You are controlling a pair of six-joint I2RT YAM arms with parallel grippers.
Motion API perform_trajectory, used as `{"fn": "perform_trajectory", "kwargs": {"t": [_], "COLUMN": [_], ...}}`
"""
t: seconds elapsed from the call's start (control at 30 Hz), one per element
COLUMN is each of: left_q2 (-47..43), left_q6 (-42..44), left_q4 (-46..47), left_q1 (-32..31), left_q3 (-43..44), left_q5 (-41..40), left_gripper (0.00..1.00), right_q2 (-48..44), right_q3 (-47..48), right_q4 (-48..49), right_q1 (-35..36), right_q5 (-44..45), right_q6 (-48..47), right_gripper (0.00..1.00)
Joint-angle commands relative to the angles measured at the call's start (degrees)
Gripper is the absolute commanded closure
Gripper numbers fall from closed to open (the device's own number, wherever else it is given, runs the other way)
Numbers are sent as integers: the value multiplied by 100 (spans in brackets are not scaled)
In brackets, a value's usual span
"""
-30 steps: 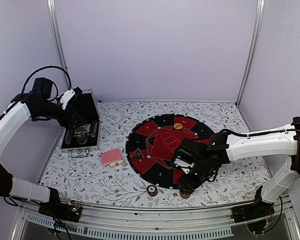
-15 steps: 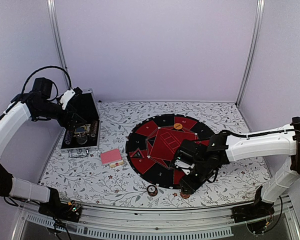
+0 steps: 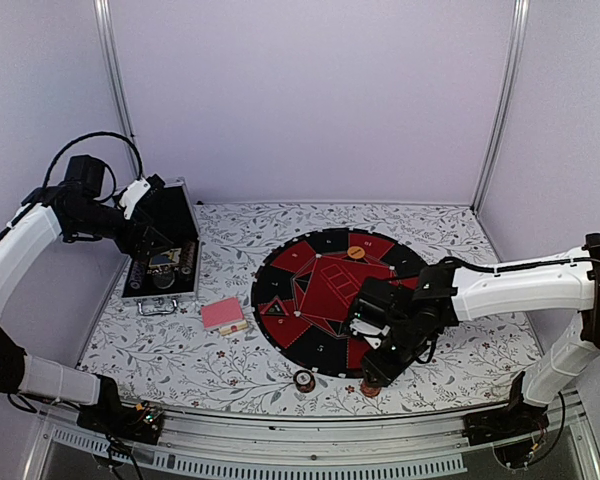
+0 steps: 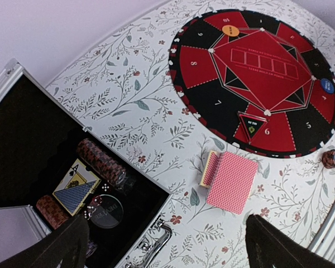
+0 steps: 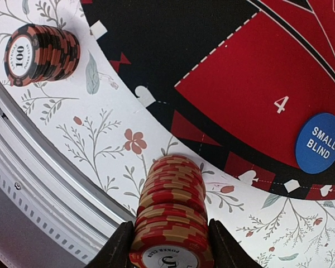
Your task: Distribute texas hold em gaming equipment
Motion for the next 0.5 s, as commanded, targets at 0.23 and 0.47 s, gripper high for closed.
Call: {"fn": "perform_trajectory", "kwargs": {"t": [0.23, 0.47], "left_q2": [-56, -47], "left_q6": [60, 28], "left_q4": [-106, -106], "left_q1": [-57, -57], "left_q3": [92, 102], "left_q5": [12, 57], "left_gripper": [0, 0], "right_q2": [-125, -1], "right_q3": [613, 821], "right_q4": [-417, -371], "right_q1": [42, -272], "right_q5": [295, 408], "right_q6": [-58, -134], "right_gripper": [63, 72]}}
